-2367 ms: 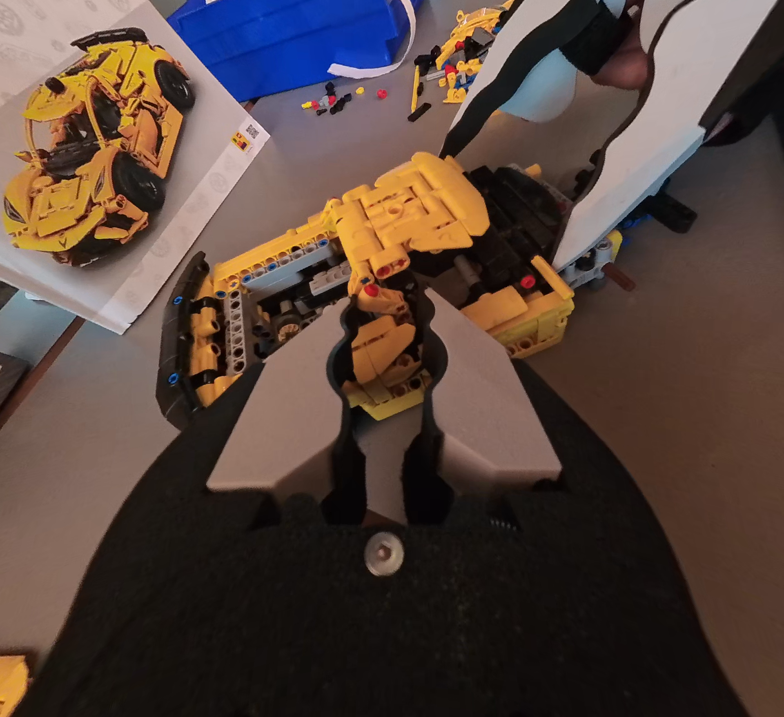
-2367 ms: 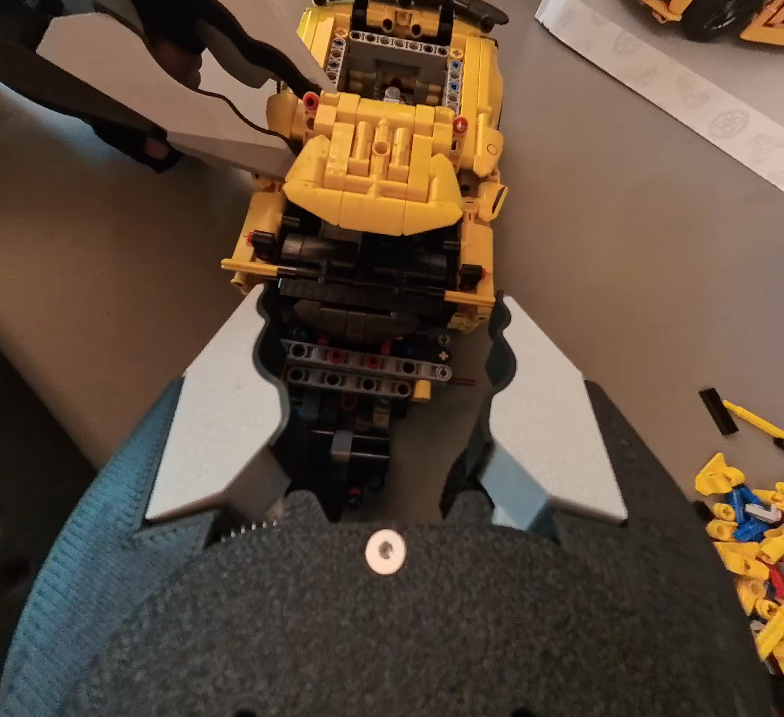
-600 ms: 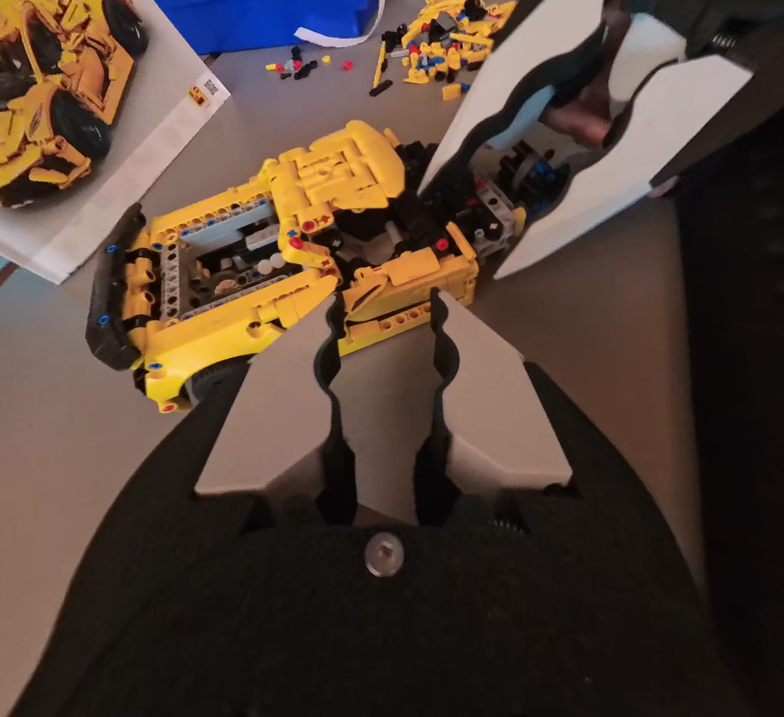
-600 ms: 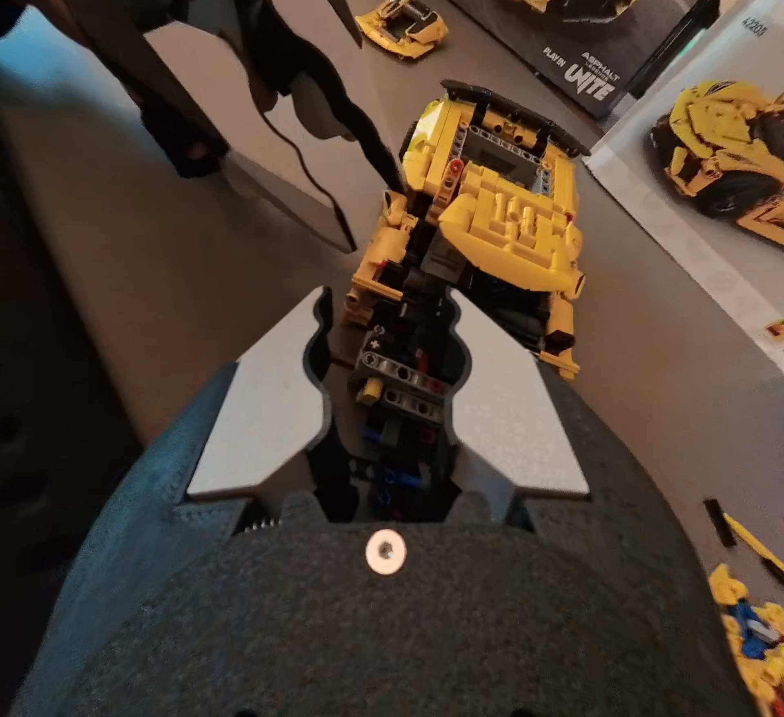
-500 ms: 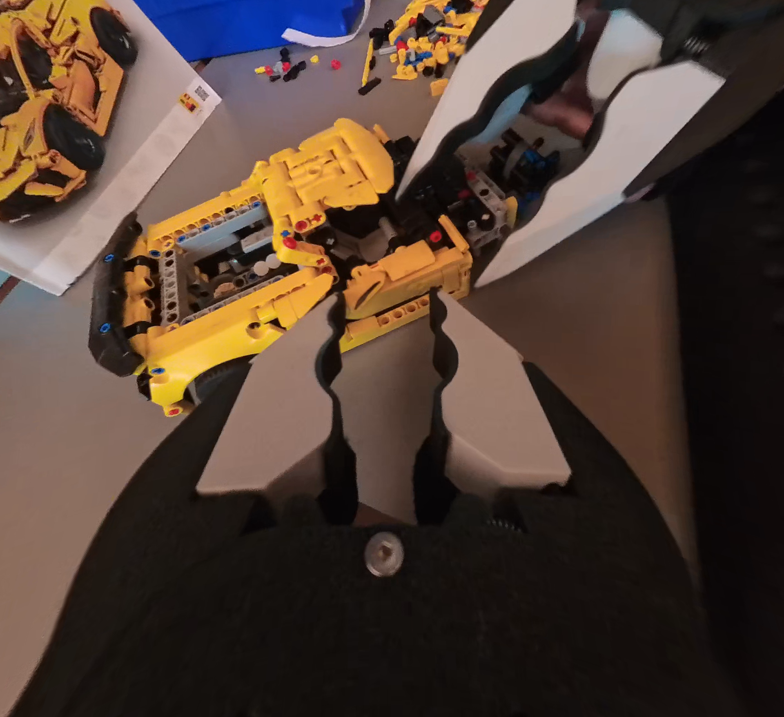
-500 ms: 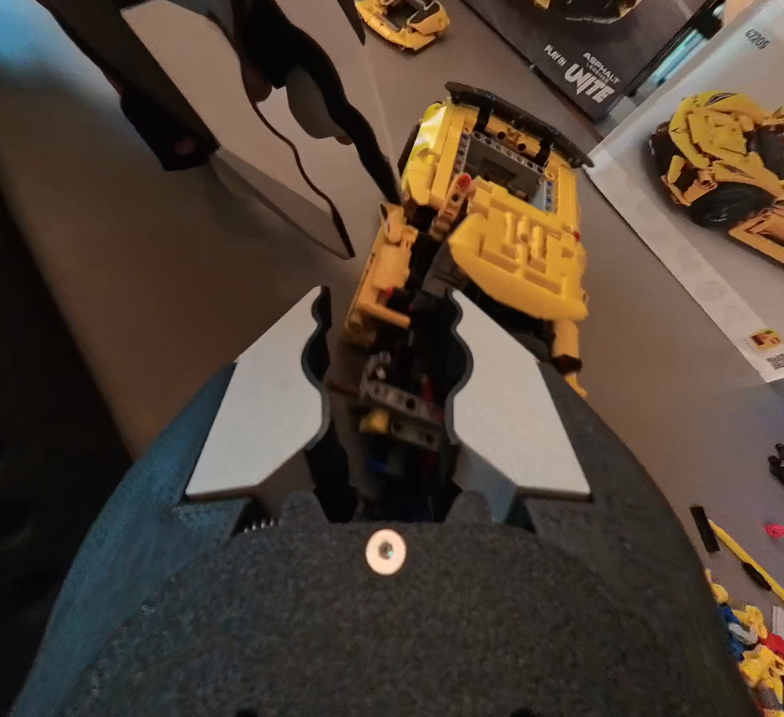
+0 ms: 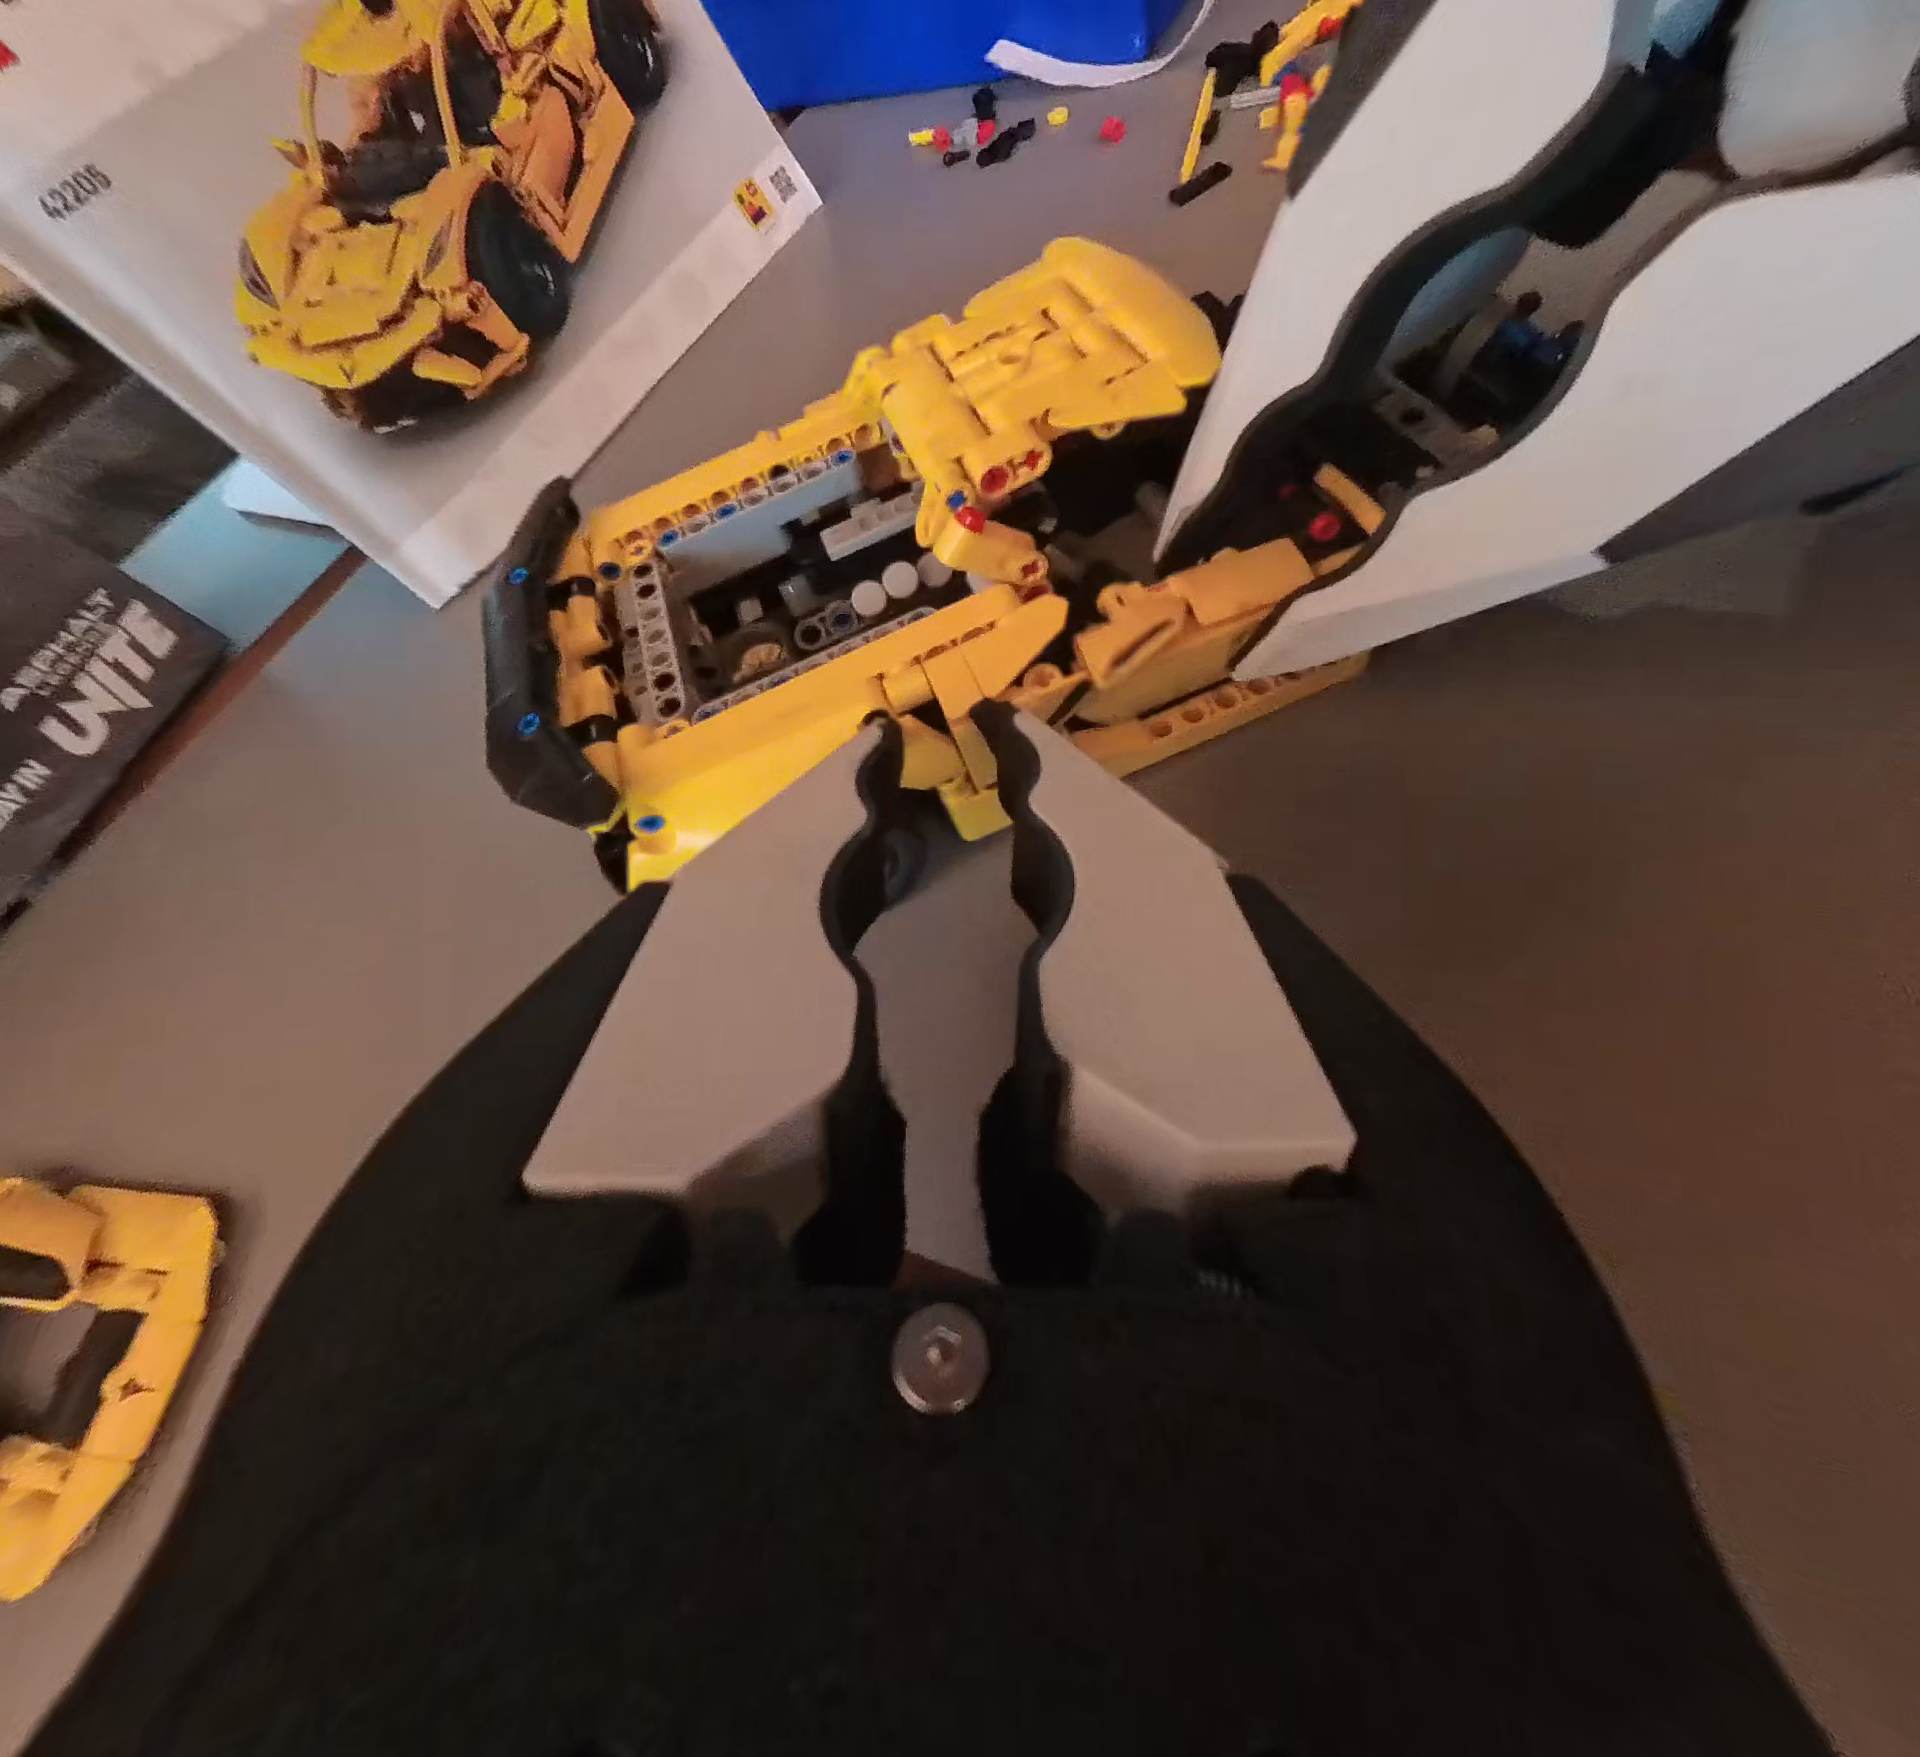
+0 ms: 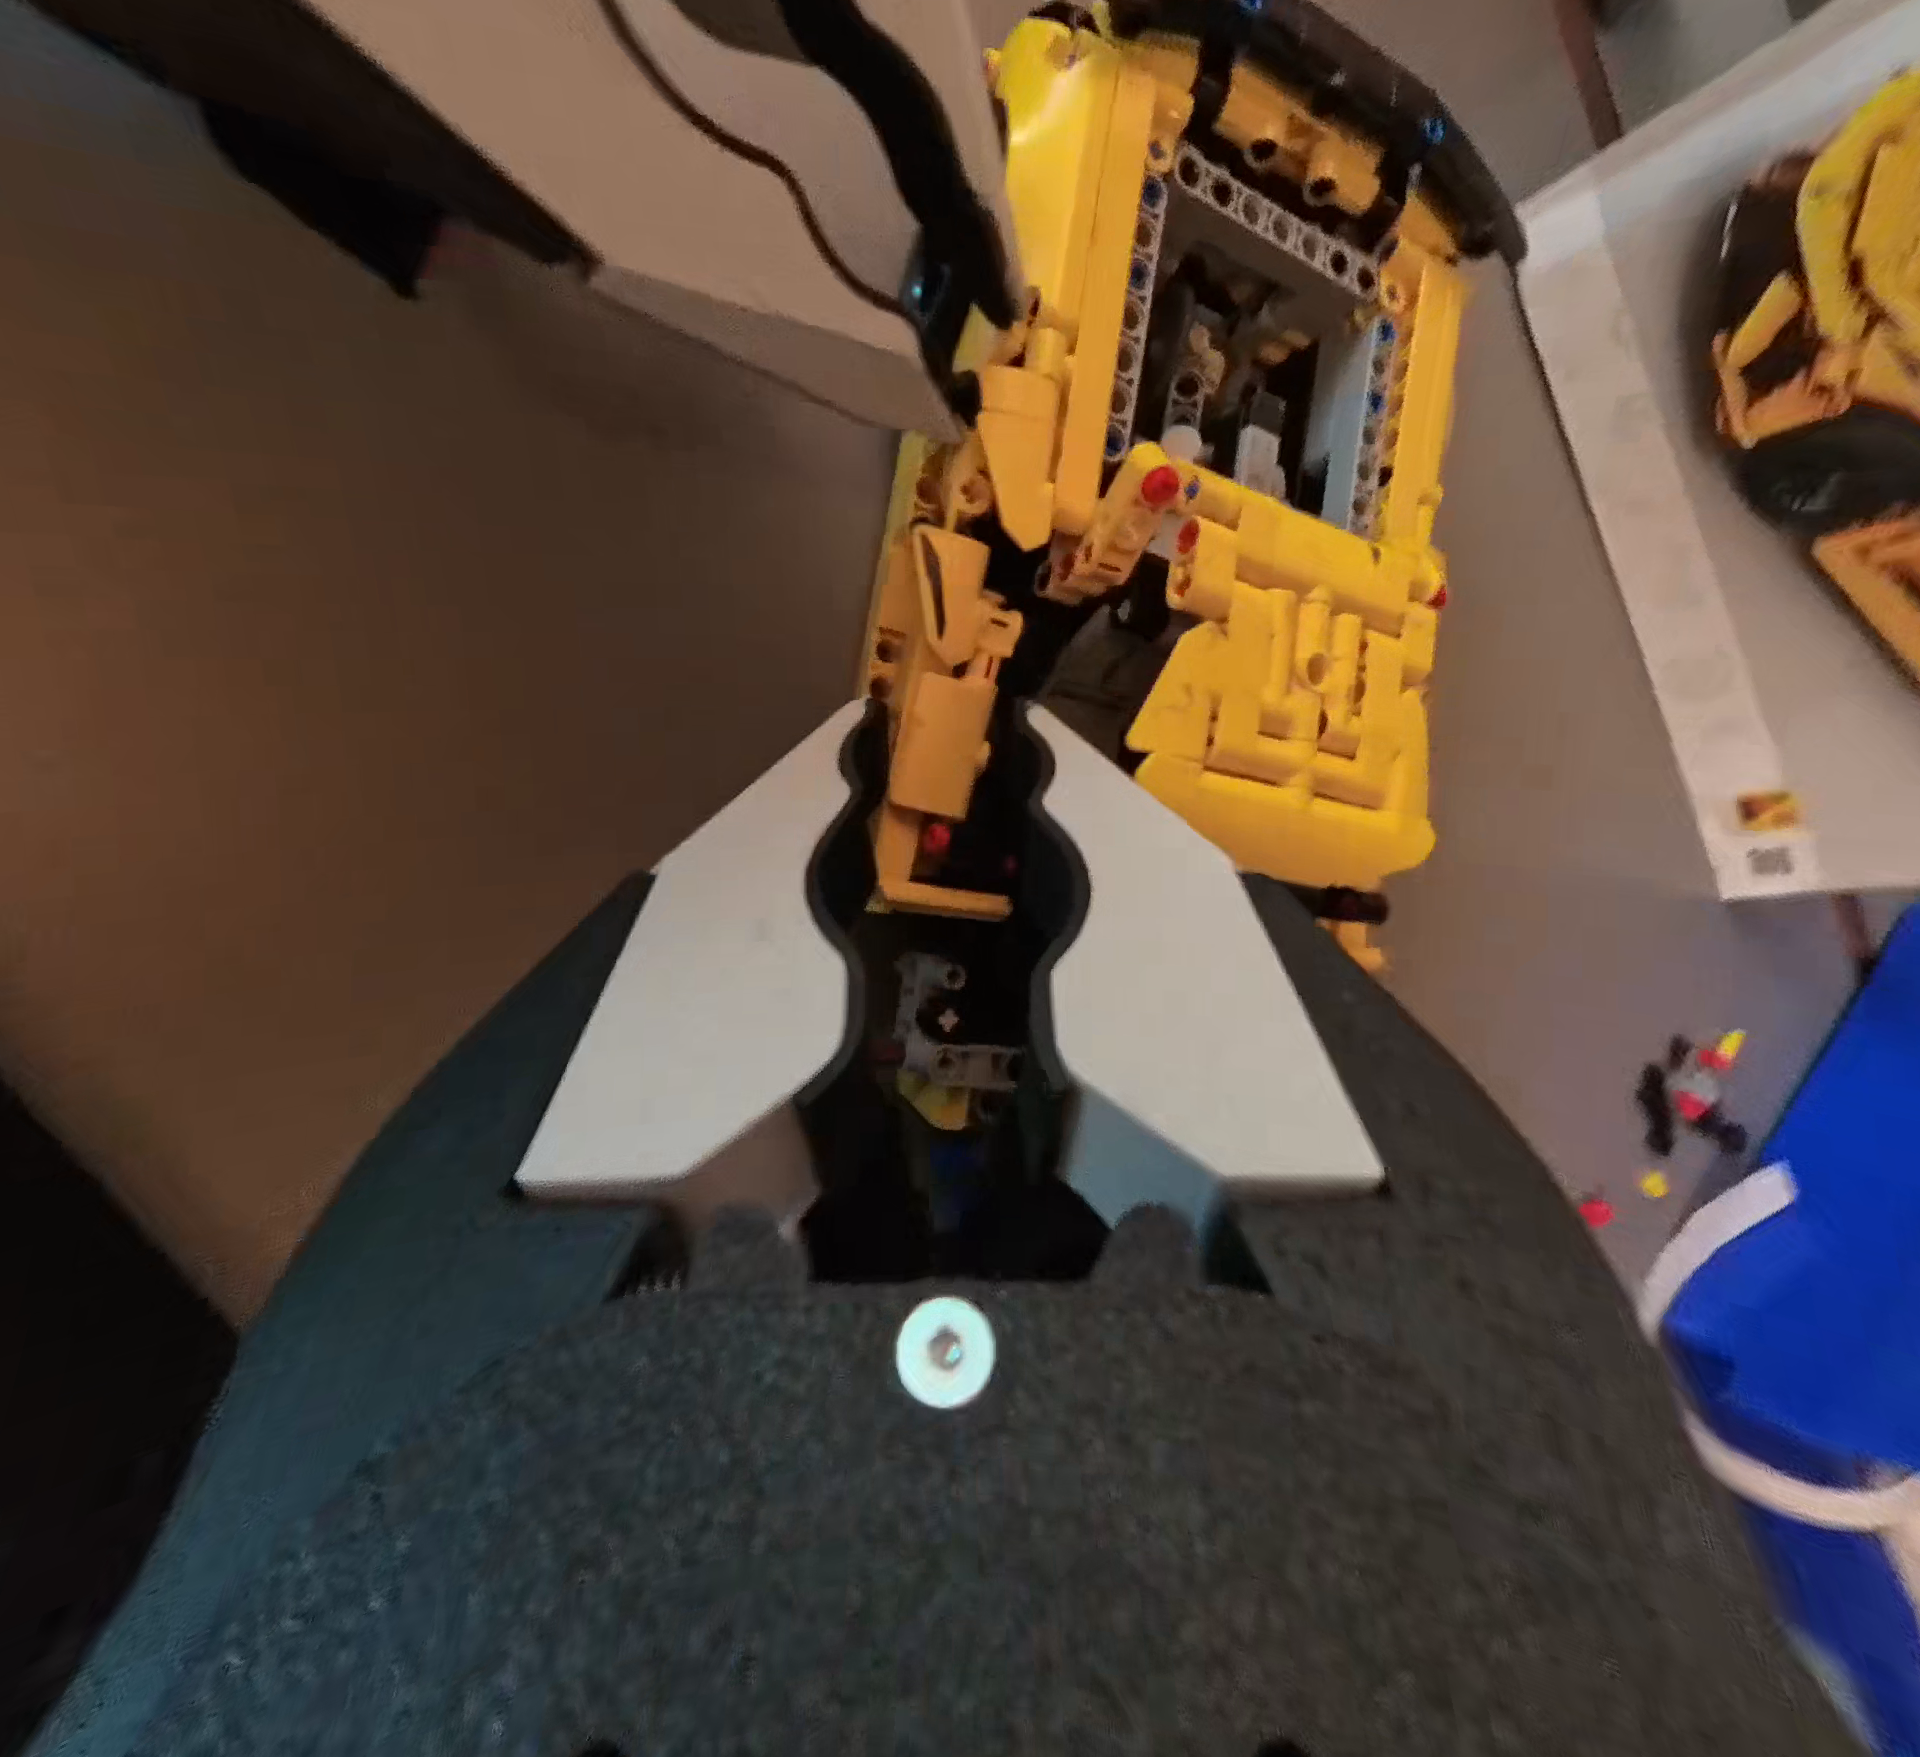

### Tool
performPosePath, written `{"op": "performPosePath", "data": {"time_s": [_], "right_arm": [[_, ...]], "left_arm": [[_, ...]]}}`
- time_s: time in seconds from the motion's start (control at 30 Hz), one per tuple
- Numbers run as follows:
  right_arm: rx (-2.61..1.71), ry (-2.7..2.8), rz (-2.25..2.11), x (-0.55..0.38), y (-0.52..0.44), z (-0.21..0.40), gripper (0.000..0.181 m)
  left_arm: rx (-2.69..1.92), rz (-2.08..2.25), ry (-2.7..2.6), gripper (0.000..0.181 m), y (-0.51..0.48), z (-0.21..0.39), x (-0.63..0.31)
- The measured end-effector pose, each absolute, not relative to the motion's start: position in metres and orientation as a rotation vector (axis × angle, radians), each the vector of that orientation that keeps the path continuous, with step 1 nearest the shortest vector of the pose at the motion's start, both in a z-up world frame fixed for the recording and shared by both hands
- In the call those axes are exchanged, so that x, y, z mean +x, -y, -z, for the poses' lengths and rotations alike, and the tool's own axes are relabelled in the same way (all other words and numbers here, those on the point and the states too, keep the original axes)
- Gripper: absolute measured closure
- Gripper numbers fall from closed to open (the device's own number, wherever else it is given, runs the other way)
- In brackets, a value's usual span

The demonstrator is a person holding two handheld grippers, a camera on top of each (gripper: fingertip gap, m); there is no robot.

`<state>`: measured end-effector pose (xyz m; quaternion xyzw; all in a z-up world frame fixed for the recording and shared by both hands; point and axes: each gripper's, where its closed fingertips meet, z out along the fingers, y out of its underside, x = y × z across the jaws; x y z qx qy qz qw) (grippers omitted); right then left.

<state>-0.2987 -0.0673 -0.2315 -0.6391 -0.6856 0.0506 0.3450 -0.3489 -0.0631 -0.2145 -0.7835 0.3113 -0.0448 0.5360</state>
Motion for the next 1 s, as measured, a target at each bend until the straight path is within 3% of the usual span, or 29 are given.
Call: {"op": "performPosePath", "data": {"time_s": [0.17, 0.3, 0.47, 0.67, 0.87, 1.0], "right_arm": [[-1.438, 1.940, -0.219, -0.289, 0.077, 0.228, 0.164], [-1.341, 2.020, -0.450, -0.283, 0.090, 0.227, 0.166], [-1.299, 2.062, -0.728, -0.281, 0.109, 0.223, 0.167], [-1.106, 2.163, -0.664, -0.282, 0.130, 0.225, 0.166], [-1.355, 1.946, -0.866, -0.249, 0.127, 0.197, 0.130], [-1.545, 1.731, -0.758, -0.214, 0.082, 0.210, 0.116]], "left_arm": [[-1.869, 0.127, -0.769, 0.168, 0.067, 0.215, -0.343], [-1.875, 0.102, -0.799, 0.181, 0.067, 0.219, -0.340], [-1.870, 0.122, -0.803, 0.181, 0.069, 0.220, -0.337], [-1.887, 0.158, -0.793, 0.179, 0.073, 0.219, -0.336], [-1.791, 0.500, -0.849, 0.145, 0.123, 0.196, -0.316], [-1.803, 0.568, -1.013, 0.124, 0.136, 0.206, -0.290]]}}
